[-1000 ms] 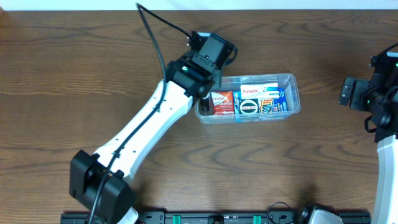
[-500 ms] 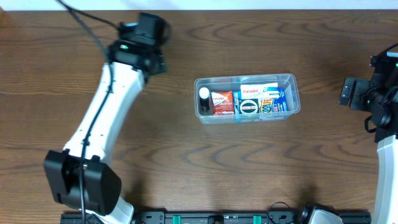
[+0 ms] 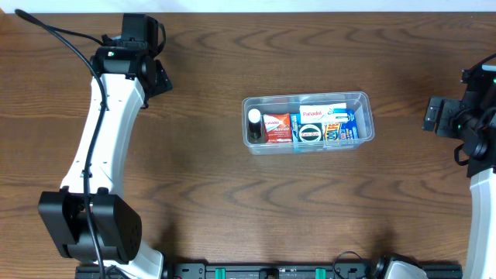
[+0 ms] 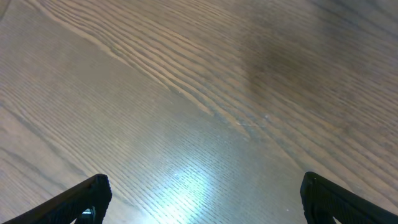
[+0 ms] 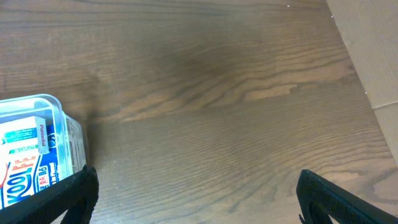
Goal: Pack container
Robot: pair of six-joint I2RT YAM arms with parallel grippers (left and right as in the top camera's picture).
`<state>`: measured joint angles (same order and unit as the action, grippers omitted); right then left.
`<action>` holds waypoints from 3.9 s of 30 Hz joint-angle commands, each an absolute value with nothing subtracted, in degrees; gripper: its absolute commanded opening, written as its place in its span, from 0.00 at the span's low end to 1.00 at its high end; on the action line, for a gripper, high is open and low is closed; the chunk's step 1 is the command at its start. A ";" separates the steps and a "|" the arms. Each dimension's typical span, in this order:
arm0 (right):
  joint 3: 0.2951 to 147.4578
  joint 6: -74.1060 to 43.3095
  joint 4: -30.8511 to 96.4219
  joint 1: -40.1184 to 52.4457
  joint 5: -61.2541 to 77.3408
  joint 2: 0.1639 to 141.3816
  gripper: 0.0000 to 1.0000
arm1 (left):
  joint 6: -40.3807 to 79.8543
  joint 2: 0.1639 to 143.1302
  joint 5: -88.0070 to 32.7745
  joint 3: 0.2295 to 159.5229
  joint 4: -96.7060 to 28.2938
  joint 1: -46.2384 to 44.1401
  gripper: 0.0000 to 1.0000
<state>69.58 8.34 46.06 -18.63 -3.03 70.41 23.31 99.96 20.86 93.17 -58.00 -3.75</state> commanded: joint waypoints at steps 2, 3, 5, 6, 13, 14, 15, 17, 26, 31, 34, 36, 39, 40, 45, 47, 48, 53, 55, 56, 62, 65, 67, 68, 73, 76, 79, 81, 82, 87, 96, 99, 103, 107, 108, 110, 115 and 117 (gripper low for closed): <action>70.02 7.73 46.13 -19.11 -2.98 70.30 0.99 | 23.14 98.32 19.75 93.12 -58.15 -3.55 0.98; 70.02 7.73 46.13 -19.11 -2.98 70.30 0.99 | 23.59 97.86 19.49 93.12 -58.24 -3.55 0.98; 70.02 7.75 46.13 -19.11 -2.98 70.30 0.99 | 26.39 96.18 18.44 93.12 -58.24 -3.55 0.98; 70.02 7.73 46.13 -19.11 -2.98 70.30 0.99 | 28.08 95.15 18.39 93.12 -58.24 -3.55 0.98; 70.02 7.73 46.13 -19.11 -2.98 70.30 0.99 | 31.79 83.22 18.52 89.58 -55.96 -6.28 0.98; 70.02 7.73 46.13 -19.11 -2.98 70.30 0.99 | 31.77 80.25 18.72 87.29 -54.52 -7.11 0.98; 70.02 7.75 46.13 -19.11 -2.98 70.30 0.99 | 31.55 77.78 18.72 85.23 -53.06 -7.64 0.98; 70.02 7.73 46.13 -19.11 -2.98 70.30 0.99 | 31.57 71.96 18.72 80.01 -49.28 -8.54 0.98; 70.02 7.73 46.13 -19.11 -2.98 70.30 0.99 | 29.21 43.94 18.57 51.03 -28.93 -9.08 0.98; 70.02 7.73 46.13 -19.11 -2.98 70.30 0.99 | 29.23 32.21 18.70 39.00 -26.65 -9.08 0.98; 70.02 7.73 46.13 -19.11 -2.98 70.30 0.99 | 29.21 29.06 18.68 34.92 -28.14 -9.08 0.98; 70.02 7.75 46.13 -19.11 -2.98 70.30 0.99 | 29.26 28.67 18.65 33.47 -30.39 -9.08 0.98; 70.02 7.75 46.13 -19.11 -2.98 70.30 0.99 | 29.23 29.10 18.68 32.88 -31.18 -9.08 0.98; 70.02 7.75 46.13 -19.11 -3.01 70.30 0.99 | 29.23 29.10 18.68 32.88 -31.00 -9.08 0.98; 70.02 7.73 46.13 -19.11 -2.98 70.30 0.99 | 29.26 28.49 18.35 32.82 -28.45 -9.08 0.98; 70.02 7.75 46.13 -19.11 -2.98 70.30 0.99 | 29.19 27.42 16.27 32.71 -27.09 -9.08 0.98; 70.02 7.73 46.13 -19.11 -2.98 70.30 0.99 | 29.19 26.68 15.03 32.42 -26.44 -9.08 0.98; 70.02 7.73 46.13 -19.11 -2.98 70.30 0.99 | 29.15 20.75 12.45 28.32 -23.64 -9.08 0.98; 70.02 7.75 46.13 -19.11 -2.98 70.30 0.99 | 28.29 17.50 12.43 25.65 -21.93 -9.08 0.98; 70.02 7.75 46.13 -19.11 -2.98 70.30 0.99 | 28.29 15.49 12.43 24.10 -21.08 -9.08 0.98; 70.02 7.75 46.13 -19.11 -2.98 70.30 0.99 | 28.32 6.26 12.38 18.68 -20.05 -9.08 0.98; 70.02 7.73 46.13 -19.11 -2.98 70.30 0.99 | 28.38 3.42 11.00 16.88 -19.99 -9.08 0.98; 70.02 7.75 46.13 -19.11 -2.98 70.30 0.99 | 28.36 1.93 8.86 15.92 -19.99 -9.08 0.98; 70.02 7.73 46.13 -19.11 -2.98 70.30 0.99 | 28.36 1.37 7.97 15.55 -19.99 -9.08 0.98; 70.02 7.75 46.13 -19.11 -2.98 70.30 0.99 | 28.38 0.12 7.44 14.61 -19.97 -9.08 0.98; 70.02 7.75 46.13 -19.11 -2.98 70.30 0.99 | 28.34 0.12 7.44 14.11 -19.99 -9.08 0.98; 70.02 7.73 46.13 -19.11 -2.98 70.30 0.99 | 28.34 0.12 7.46 12.73 -19.84 -9.08 0.98; 70.02 7.75 46.13 -19.11 -2.98 70.30 0.99 | 28.32 0.12 7.51 11.16 -19.07 -9.08 0.98; 70.02 7.75 46.13 -19.11 -3.01 70.30 0.99 | 28.32 0.12 7.51 10.20 -17.82 -9.06 0.98; 70.02 7.75 46.13 -19.11 -2.98 70.30 0.99 | 26.17 0.12 7.44 4.93 -8.27 -9.04 0.98; 70.02 7.75 46.13 -19.11 -2.98 70.30 0.99 | 21.26 0.14 5.23 2.83 -6.72 -8.95 0.98; 70.02 7.73 46.13 -19.11 -2.98 70.30 0.99 | 21.26 0.25 8.03 1.85 -6.76 -8.29 0.98; 70.02 7.75 46.13 -19.11 -2.98 70.30 0.99 | 21.19 0.62 11.94 1.67 -6.31 -7.66 0.98; 70.02 7.73 46.13 -19.11 -2.98 70.30 0.99 | 21.19 0.99 14.66 1.69 -6.11 -7.68 0.98; 70.02 7.73 46.13 -19.11 -2.98 70.30 0.99 | 21.19 1.19 14.66 1.69 -6.11 -7.68 0.98; 70.02 7.75 46.13 -19.11 -2.98 70.30 0.99 | 21.21 1.58 14.63 1.69 -6.09 -7.68 0.98; 70.02 7.75 46.13 -19.11 -2.98 70.30 0.99 | 21.21 1.96 14.63 1.69 -6.09 -7.68 0.98; 70.02 7.73 46.13 -19.11 -2.98 70.30 0.99 | 21.21 2.07 14.63 1.69 -6.09 -7.68 0.98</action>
<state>69.60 8.34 46.06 -18.63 -3.03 70.41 22.20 1.69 12.93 3.38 -5.63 -7.97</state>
